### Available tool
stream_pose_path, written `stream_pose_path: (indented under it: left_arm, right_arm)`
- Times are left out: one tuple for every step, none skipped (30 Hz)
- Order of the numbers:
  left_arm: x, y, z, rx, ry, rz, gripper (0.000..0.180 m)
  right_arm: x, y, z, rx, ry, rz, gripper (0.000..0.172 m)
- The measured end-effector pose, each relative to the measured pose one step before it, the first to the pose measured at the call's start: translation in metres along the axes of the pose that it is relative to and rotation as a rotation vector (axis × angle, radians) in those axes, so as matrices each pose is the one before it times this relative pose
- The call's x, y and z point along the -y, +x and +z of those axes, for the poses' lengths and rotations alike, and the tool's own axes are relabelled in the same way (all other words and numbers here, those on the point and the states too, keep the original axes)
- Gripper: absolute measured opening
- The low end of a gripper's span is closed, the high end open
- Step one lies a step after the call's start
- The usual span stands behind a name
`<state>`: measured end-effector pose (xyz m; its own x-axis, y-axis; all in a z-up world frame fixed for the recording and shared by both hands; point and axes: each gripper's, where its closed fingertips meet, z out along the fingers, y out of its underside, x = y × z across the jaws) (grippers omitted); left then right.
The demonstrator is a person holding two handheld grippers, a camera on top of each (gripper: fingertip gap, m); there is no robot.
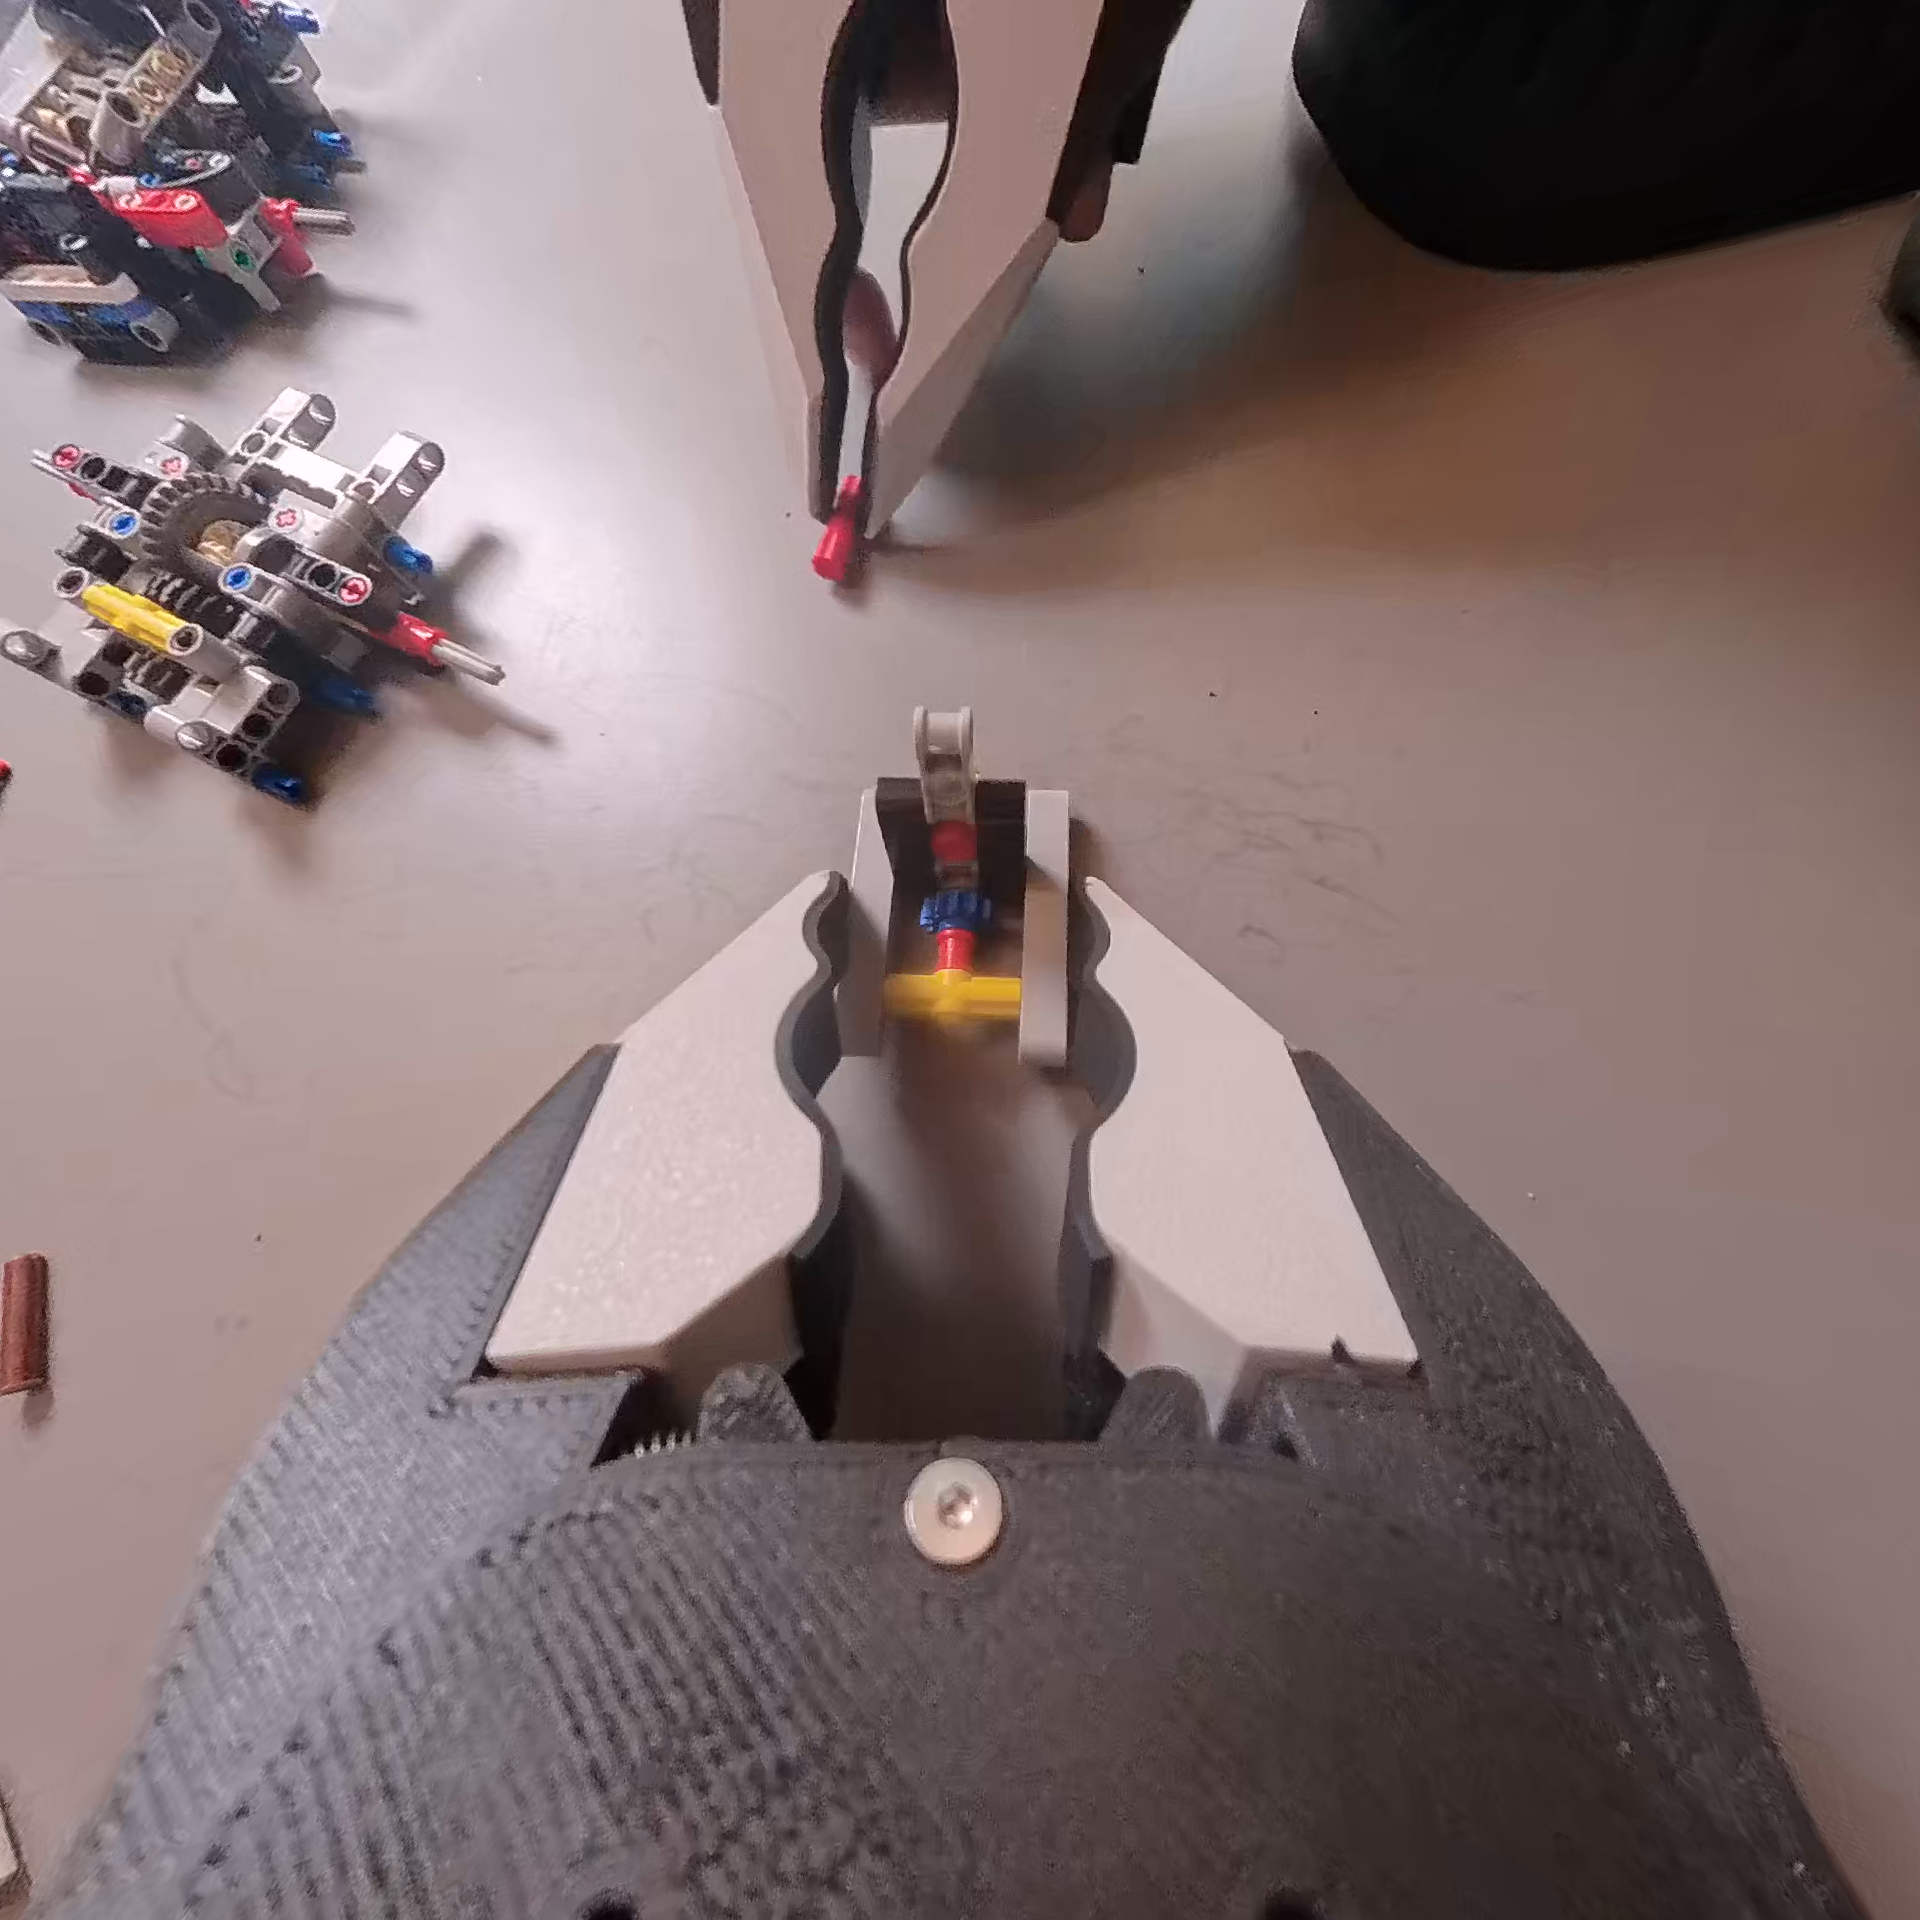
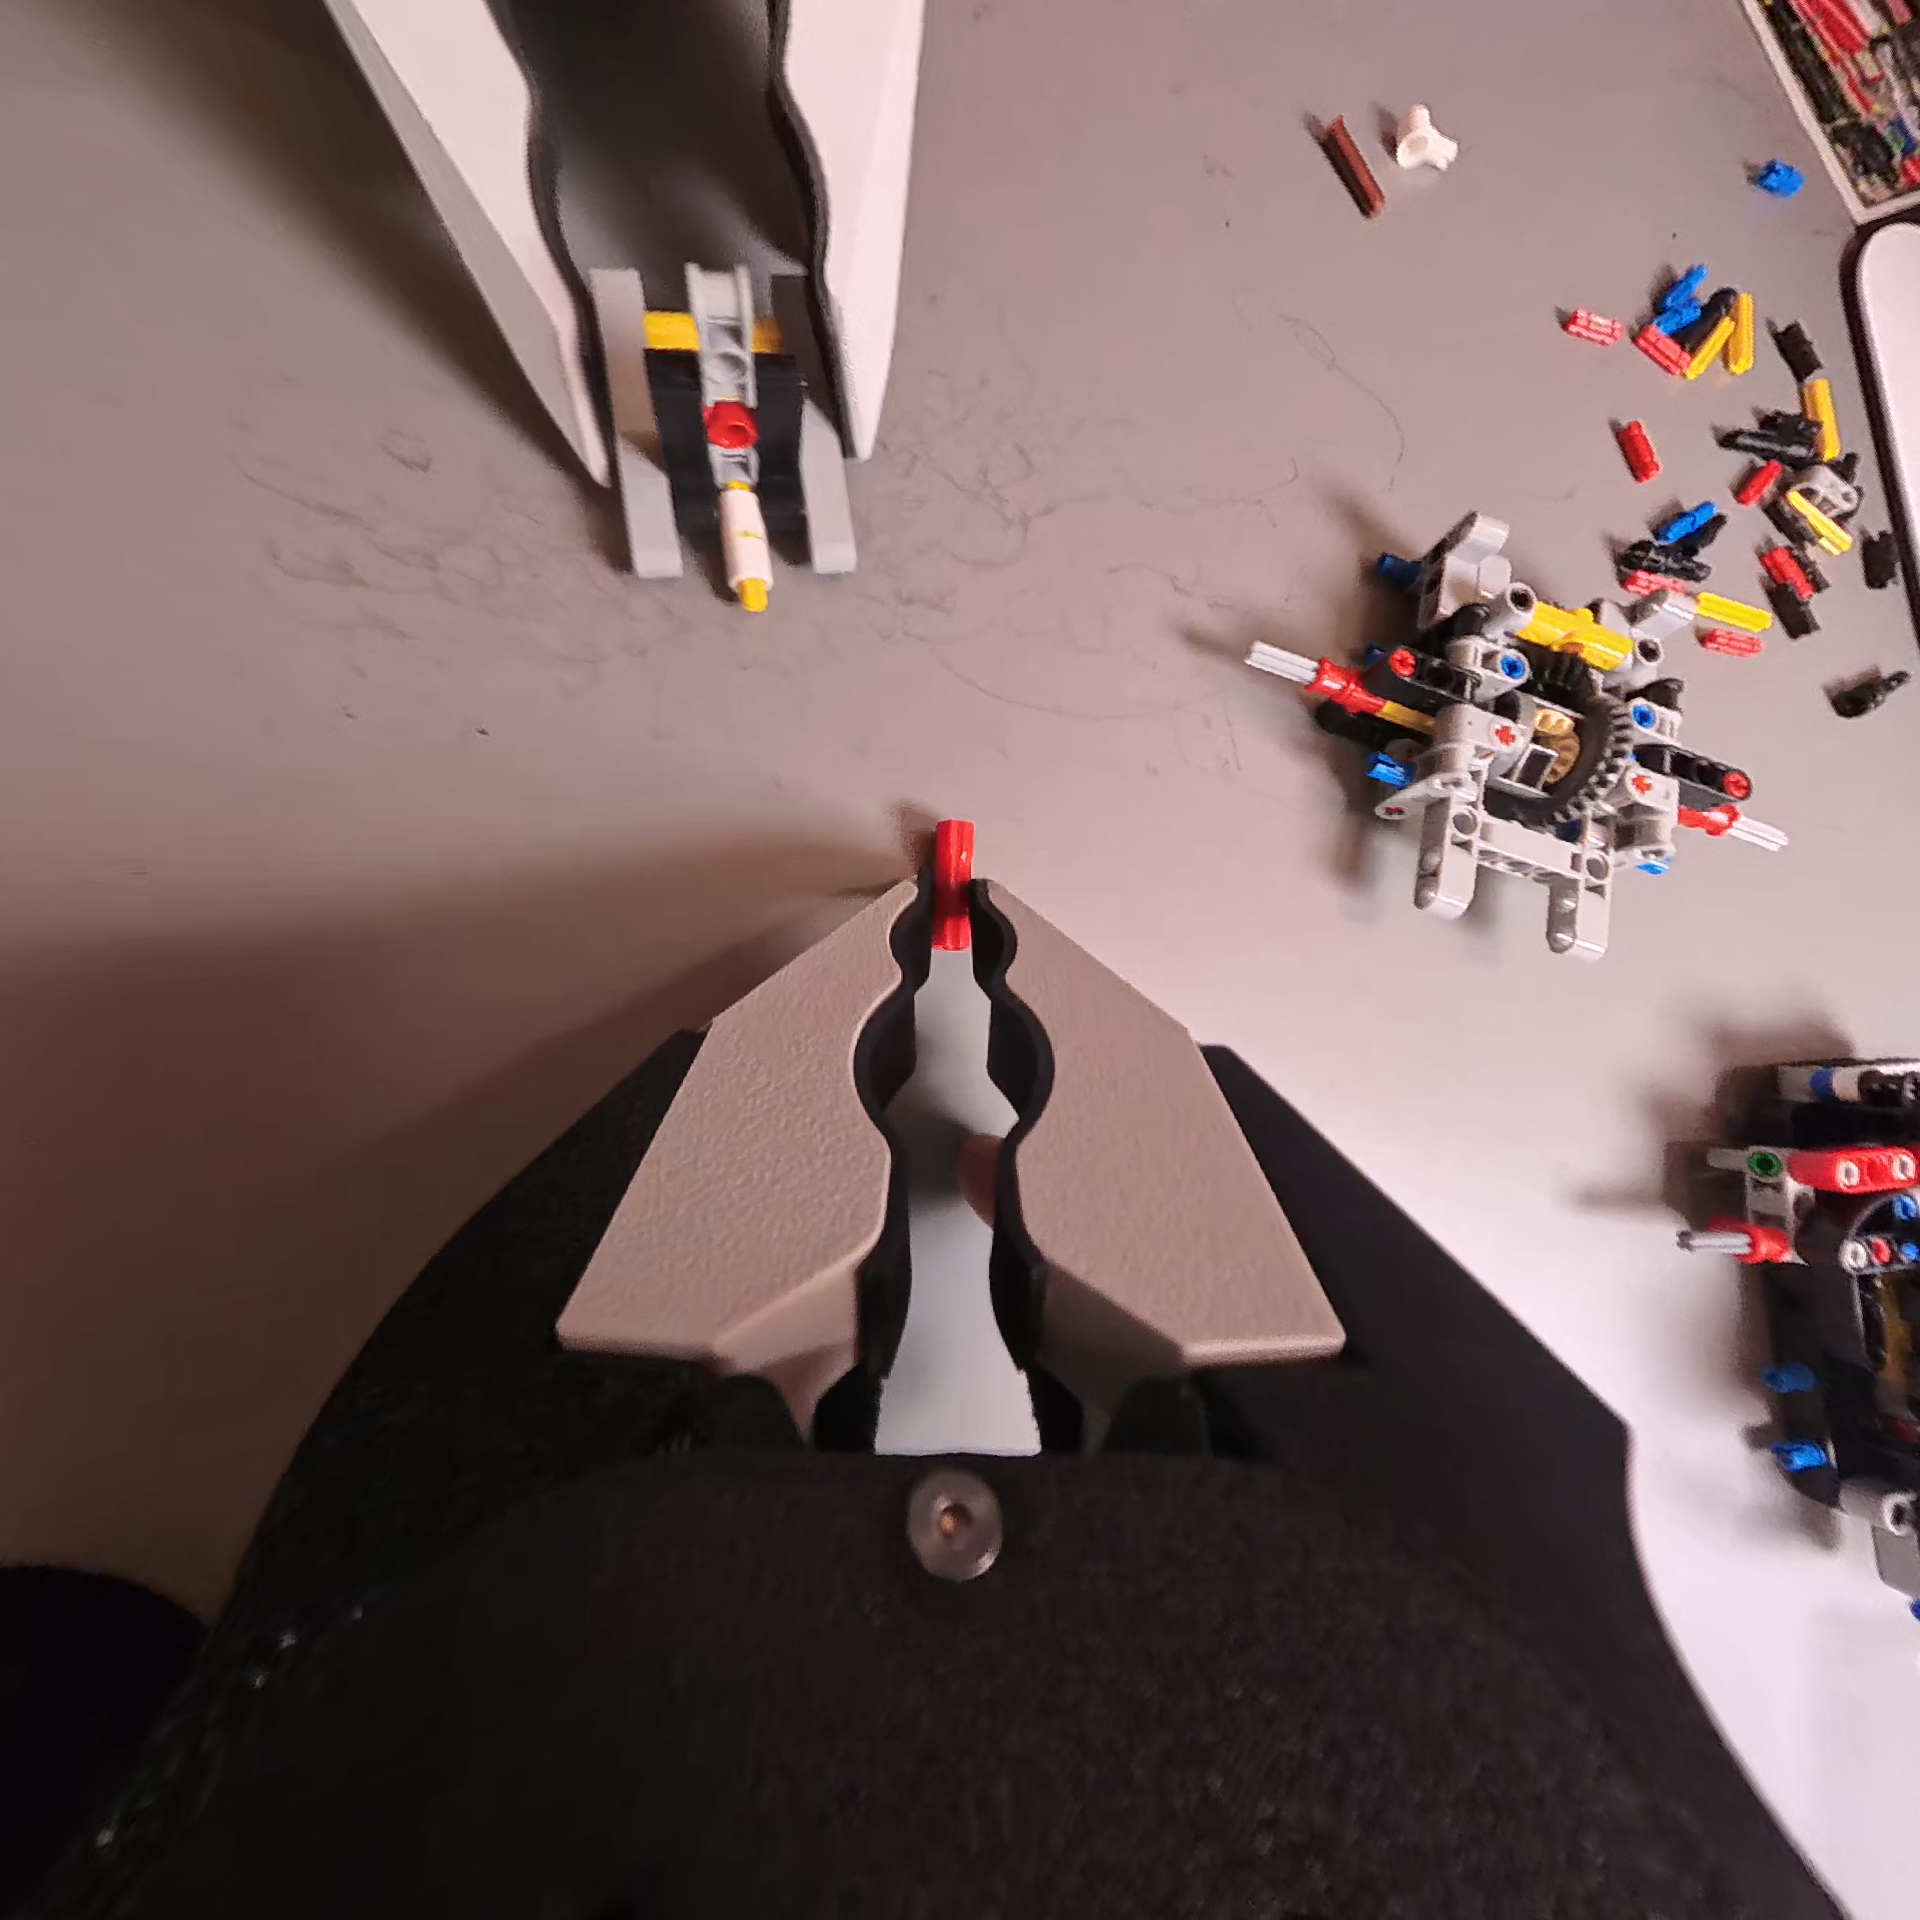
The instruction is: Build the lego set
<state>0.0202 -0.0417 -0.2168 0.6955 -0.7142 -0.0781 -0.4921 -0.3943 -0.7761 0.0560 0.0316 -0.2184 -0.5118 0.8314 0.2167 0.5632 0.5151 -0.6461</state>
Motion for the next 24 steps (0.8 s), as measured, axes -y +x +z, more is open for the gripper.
stream_pose_path:
  left_arm:
    - [0.00347,-0.00097,-0.00144,0.0052,0.0245,-0.0024,0.041]
    - [0.00477,-0.00101,-0.00206,0.0022,0.033,-0.0082,0.041]
    - [0.00473,-0.00061,-0.00205,-0.0018,0.0326,-0.011,0.041]
    - [0.0045,-0.00054,-0.00215,-0.0008,0.0314,-0.0075,0.041]
    - [0.00492,-0.00058,-0.00222,0.0012,0.0343,-0.0028,0.041]
    - [0.00547,-0.00022,-0.00218,0.0001,0.0377,-0.0028,0.041]
    - [0.00637,-0.00009,-0.00229,-0.0015,0.043,-0.0057,0.041]
    - [0.00791,0.00015,-0.00249,-0.0034,0.0526,-0.0087,0.041]
    - [0.00972,0.00017,-0.00303,-0.0047,0.0636,-0.0139,0.041]
    - [0.01107,-0.00003,-0.00335,-0.0059,0.0717,-0.0219,0.04]
    - [0.01153,-0.00049,-0.00351,-0.0059,0.0725,-0.028,0.04]
    - [0.00958,-0.00164,-0.00321,-0.0002,0.0585,-0.0265,0.04]
    - [0.00593,-0.00296,-0.00239,0.0094,0.0343,-0.0165,0.04]
    - [0.00284,-0.00332,-0.002,0.015,0.0157,-0.0044,0.04]
    - [0.00083,-0.00202,-0.00128,0.01,0.0058,0.0019,0.041]
    - [-0.00021,-0.00029,-0.00066,0.0024,-0.0004,0.0018,0.04]
    - [-0.00077,0.00021,-0.00008,0.0022,-0.0038,0.0037,0.04]
    - [-0.00088,0.00066,0.00033,0.002,-0.0052,0.0082,0.04]
    - [-0.00113,0.00115,0.0006,-0.0005,-0.0081,0.0097,0.04]
    - [-0.00165,0.00087,0.00078,0.0009,-0.0108,0.0101,0.04]
    - [-0.00177,0.00045,0.0007,0.0026,-0.012,0.0106,0.04]
    - [-0.00214,0.00037,0.00069,0.0022,-0.0143,0.0106,0.04]
    - [-0.00251,0.00043,0.00066,0.0026,-0.0167,0.0132,0.04]
    - [-0.003,0.00059,0.00059,0.0037,-0.0201,0.018,0.04]
  right_arm:
    - [0.00283,-0.00233,-0.00007,0.0102,0.0173,0.0014,0.005]
    - [0.00311,-0.00171,-0.00038,0.0061,0.017,-0.0012,0.005]
    - [0.00386,-0.00161,-0.0008,0.0044,0.0194,-0.0054,0.005]
    - [0.00532,-0.00146,-0.00133,0.0031,0.0264,-0.006,0.005]
    - [0.00651,-0.00126,-0.00168,0.0027,0.0304,-0.003,0.004]
    - [0.00688,-0.00093,-0.002,0.0013,0.0319,-0.0017,0.004]
    - [0.00682,-0.00051,-0.00208,-0.0006,0.0315,-0.0023,0.004]
    - [0.00652,-0.0002,-0.0021,-0.0029,0.032,-0.0019,0.004]
    - [0.0062,0.00042,-0.00213,-0.0044,0.0322,0.0004,0.004]
    - [0.00528,0.00115,-0.00198,-0.0071,0.0299,0.0035,0.004]
    - [0.0042,0.00192,-0.00185,-0.0086,0.0253,0.0062,0.004]
    - [0.00326,0.00204,-0.00183,-0.0073,0.0207,0.0081,0.004]
    - [0.00303,0.00214,-0.00168,-0.0088,0.0189,0.0076,0.004]
    - [0.00332,0.00198,-0.00171,-0.0095,0.0192,0.0058,0.004]
    - [0.00343,0.0013,-0.00145,-0.0059,0.0176,0.004,0.004]
    - [0.0032,0.00055,-0.00127,-0.0039,0.0138,0.0015,0.005]
    - [0.00343,0.00063,-0.00098,-0.0062,0.0134,-0.0018,0.005]
    - [0.00264,-0.00038,-0.00055,-0.001,0.0084,-0.0036,0.005]
    - [0.00167,-0.00121,-0.00006,0.0026,0.0007,-0.0038,0.004]
    - [0.00139,-0.00076,0.00023,-0.0001,-0.0015,-0.0069,0.005]
    - [0.00059,-0.00156,0.00051,0.0047,-0.0066,-0.0082,0.005]
    - [0.00066,-0.00178,0.00055,0.0054,-0.0076,-0.0076,0.005]
    - [0.00115,-0.002,0.00047,0.0069,-0.004,-0.0077,0.005]
    - [0.0011,-0.00201,0.00042,0.0068,-0.0042,-0.0061,0.005]
